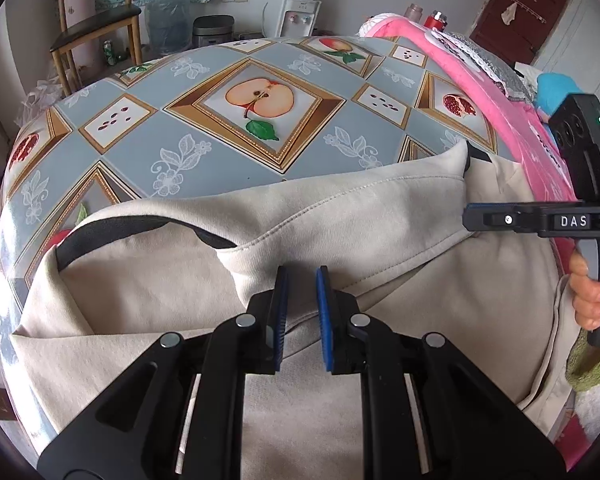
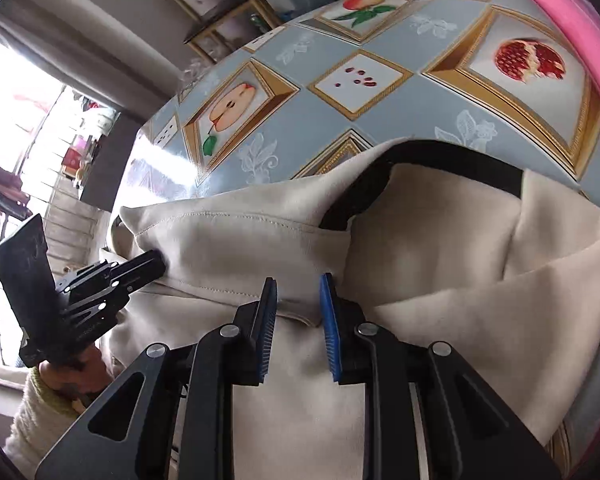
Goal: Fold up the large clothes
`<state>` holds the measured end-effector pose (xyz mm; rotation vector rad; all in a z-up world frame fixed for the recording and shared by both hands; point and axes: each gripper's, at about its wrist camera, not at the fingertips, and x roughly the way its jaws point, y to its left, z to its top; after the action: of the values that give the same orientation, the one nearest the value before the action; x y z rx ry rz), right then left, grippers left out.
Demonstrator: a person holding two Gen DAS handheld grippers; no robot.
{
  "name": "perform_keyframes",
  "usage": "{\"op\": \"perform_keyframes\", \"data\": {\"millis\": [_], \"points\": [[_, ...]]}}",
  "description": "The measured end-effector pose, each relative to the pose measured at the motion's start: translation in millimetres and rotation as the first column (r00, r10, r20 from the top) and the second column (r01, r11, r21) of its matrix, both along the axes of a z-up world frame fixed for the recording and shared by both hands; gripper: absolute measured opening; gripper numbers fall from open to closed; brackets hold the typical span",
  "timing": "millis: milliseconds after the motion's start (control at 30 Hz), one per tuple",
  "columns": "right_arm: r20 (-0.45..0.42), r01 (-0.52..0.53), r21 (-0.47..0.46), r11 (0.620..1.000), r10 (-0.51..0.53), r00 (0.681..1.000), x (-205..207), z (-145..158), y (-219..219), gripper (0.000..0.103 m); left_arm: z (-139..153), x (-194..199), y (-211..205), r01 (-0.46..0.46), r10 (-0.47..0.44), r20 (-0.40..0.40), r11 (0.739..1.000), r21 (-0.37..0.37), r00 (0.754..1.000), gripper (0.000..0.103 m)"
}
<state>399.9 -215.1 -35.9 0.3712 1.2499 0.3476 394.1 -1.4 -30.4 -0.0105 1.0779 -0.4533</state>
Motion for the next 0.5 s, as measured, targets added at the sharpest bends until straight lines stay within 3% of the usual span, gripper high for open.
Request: {"op": "perform_keyframes", "data": {"millis": [133,200,267,367,500], "points": [[0.085,-0.013,0.023,1.000,0.011,0.996,-28,35,-2,0.025,11,-1,7,-0.038,0.038,-0.020,0.999,0.002,0.999,0.015],[0.147,-0.016,0.005,1.000,0.015,0.989,-54,60,-5,0.041,28,-10,14,-0.055,0.055,0.009,0.998,-0.002,0.998,0.016],[0.191,-0.014,0.000,1.000,0.013,0.982,-74,75,-11,0.051,48,-22,21,-0.067,0.067,0.039,0.998,-0.003,0.997,0.017],[0.231,-0.016,-0.018,1.000,0.020,0.973,-111,97,-20,0.056,78,-50,37,-0.097,0.096,0.082,0.995,0.011,0.992,0.026],[0.250,-0.013,-0.050,0.999,0.025,0.968,-161,105,-26,0.065,103,-100,67,-0.160,0.158,0.102,0.987,0.007,0.982,0.029]]}}
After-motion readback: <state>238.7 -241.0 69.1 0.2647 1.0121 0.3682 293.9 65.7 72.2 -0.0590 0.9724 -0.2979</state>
